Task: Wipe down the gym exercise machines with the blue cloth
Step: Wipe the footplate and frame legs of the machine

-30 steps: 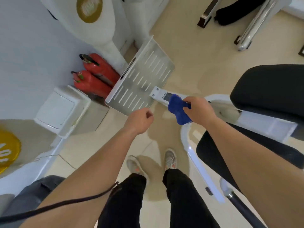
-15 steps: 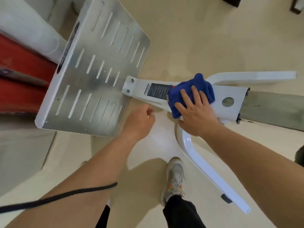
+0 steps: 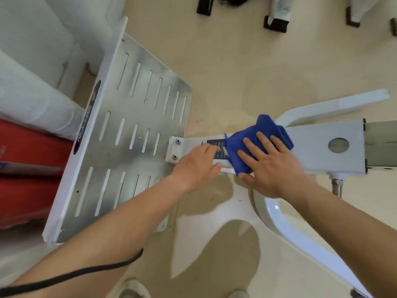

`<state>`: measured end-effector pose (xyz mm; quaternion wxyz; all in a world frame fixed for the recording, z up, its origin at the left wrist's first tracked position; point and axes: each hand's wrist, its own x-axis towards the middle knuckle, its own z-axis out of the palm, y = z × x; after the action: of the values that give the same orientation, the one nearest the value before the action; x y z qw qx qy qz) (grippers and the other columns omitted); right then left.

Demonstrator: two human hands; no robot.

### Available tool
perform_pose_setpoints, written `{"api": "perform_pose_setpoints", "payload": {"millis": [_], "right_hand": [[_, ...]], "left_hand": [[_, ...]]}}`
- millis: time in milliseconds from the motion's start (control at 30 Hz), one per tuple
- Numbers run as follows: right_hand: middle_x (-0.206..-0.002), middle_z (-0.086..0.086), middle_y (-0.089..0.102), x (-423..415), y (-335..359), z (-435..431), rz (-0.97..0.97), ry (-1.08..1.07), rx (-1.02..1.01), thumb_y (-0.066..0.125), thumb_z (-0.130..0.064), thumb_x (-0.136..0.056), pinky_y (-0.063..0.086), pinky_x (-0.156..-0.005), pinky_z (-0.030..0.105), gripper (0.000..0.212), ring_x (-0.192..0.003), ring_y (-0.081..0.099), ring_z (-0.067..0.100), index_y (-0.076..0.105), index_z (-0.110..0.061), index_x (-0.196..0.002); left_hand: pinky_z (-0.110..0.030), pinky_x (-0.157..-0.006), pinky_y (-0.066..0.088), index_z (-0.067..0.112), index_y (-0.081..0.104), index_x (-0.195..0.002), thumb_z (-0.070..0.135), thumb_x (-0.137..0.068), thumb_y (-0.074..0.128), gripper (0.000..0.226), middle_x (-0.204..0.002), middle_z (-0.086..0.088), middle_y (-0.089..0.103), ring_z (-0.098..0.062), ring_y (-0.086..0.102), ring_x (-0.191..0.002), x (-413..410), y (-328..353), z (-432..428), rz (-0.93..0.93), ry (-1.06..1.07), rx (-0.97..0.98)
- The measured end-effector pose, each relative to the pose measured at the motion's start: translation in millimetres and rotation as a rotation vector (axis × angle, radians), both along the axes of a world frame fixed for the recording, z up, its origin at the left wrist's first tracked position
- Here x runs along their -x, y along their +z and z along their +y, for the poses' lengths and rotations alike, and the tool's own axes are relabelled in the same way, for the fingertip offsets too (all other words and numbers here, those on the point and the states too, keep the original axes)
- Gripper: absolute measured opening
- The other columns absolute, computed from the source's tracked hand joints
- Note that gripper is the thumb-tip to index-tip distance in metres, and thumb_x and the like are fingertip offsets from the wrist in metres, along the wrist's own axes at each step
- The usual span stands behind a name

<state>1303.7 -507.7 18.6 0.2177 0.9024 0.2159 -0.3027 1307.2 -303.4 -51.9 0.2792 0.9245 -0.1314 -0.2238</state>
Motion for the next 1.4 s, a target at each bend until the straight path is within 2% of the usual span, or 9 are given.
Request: {"api": "perform_pose_setpoints", "payload": {"millis": [200,467,533,633,833,1067,1167,1300,1400], "right_hand": [[-0.166,0.003,0.008,-34.3,-76.1,41.0,-0.119,0.093,-0.052,0.007,-0.053,-0.100,0.003,-0.122,0.047,0.069,-0.153,0.001,0.033,0.006,-0.017,-0.159],[-0.160,0.011,0.030,-37.6,-76.3,49.1,-0.176,0.128,-0.003,0.011,-0.059,-0.094,0.022,-0.117,0.045,0.076,-0.147,0.024,0.033,0.037,-0.014,-0.149],[-0.128,0.011,0.062,-26.3,-63.9,39.5,-0.272,0.214,-0.079,0.012,-0.052,-0.092,0.042,-0.090,0.045,0.064,-0.118,0.054,0.035,0.063,-0.019,-0.111],[-0.084,0.007,0.058,-25.2,-57.2,34.5,-0.392,0.266,-0.137,0.022,-0.037,-0.093,0.028,-0.061,0.037,0.036,-0.073,0.046,0.029,0.048,-0.019,-0.075],[-0.143,0.011,0.043,-62.1,-111.8,58.7,-0.300,0.211,-0.002,0.015,-0.045,-0.100,0.038,-0.100,0.041,0.059,-0.126,0.046,0.030,0.035,-0.011,-0.145],[-0.160,0.015,0.026,-37.5,-108.4,69.4,-0.180,0.381,0.127,0.009,-0.043,-0.101,0.032,-0.112,0.048,0.063,-0.141,0.032,0.039,0.028,-0.014,-0.154],[-0.155,0.018,0.037,-16.0,-94.3,54.5,-0.167,0.349,0.096,0.007,-0.045,-0.095,0.032,-0.112,0.052,0.073,-0.140,0.038,0.042,0.040,-0.010,-0.149],[-0.166,0.008,0.007,-50.2,-125.9,83.7,-0.100,0.301,0.074,-0.001,-0.050,-0.098,0.014,-0.122,0.045,0.067,-0.152,0.011,0.031,0.009,-0.021,-0.159],[-0.162,0.007,0.018,-82.3,-150.6,108.2,-0.084,0.255,0.058,0.014,-0.048,-0.103,0.031,-0.113,0.042,0.060,-0.143,0.029,0.028,0.012,-0.023,-0.158]], "left_hand": [[-0.033,-0.115,0.031,0.010,0.024,-0.155,0.027,-0.102,0.041,0.058,-0.159,-0.004,0.030,-0.020,0.032,-0.142,-14.3,-74.0,-9.9,-0.273,-0.098,0.111],[-0.033,-0.123,0.016,0.000,0.024,-0.153,0.035,-0.101,0.018,0.063,-0.161,-0.014,0.020,-0.022,0.018,-0.150,-0.6,-135.4,-8.0,-0.325,-0.015,0.209],[-0.033,-0.122,0.016,0.001,0.030,-0.151,0.034,-0.101,0.025,0.060,-0.160,-0.013,0.023,-0.021,0.020,-0.149,19.0,-129.9,-11.9,-0.343,0.016,0.282],[-0.030,-0.122,0.016,0.006,0.033,-0.151,0.037,-0.101,0.025,0.060,-0.161,-0.008,0.024,-0.016,0.018,-0.150,39.2,-116.6,-21.4,-0.227,0.130,0.428],[-0.036,-0.123,0.009,0.010,0.015,-0.156,0.032,-0.107,0.021,0.054,-0.165,-0.006,0.011,-0.017,0.006,-0.152,-3.9,-130.8,-36.3,-0.093,0.393,0.379],[-0.043,-0.124,0.011,0.002,0.011,-0.156,0.040,-0.098,-0.011,0.073,-0.164,-0.014,0.008,-0.025,0.005,-0.152,20.2,-167.4,-5.7,-0.205,0.196,0.041],[-0.039,-0.121,0.016,-0.001,0.020,-0.153,0.037,-0.098,0.007,0.069,-0.161,-0.017,0.017,-0.026,0.017,-0.150,47.9,-159.0,-11.2,-0.224,0.215,0.107],[-0.041,-0.123,0.010,0.000,0.009,-0.155,0.041,-0.095,-0.004,0.074,-0.164,-0.016,0.007,-0.027,0.004,-0.152,15.9,-178.3,13.6,-0.112,0.199,0.096],[-0.045,-0.122,0.016,0.003,0.017,-0.154,0.032,-0.104,0.020,0.059,-0.163,-0.014,0.014,-0.028,0.012,-0.151,-5.5,-185.8,24.1,-0.059,0.338,0.201]]}}
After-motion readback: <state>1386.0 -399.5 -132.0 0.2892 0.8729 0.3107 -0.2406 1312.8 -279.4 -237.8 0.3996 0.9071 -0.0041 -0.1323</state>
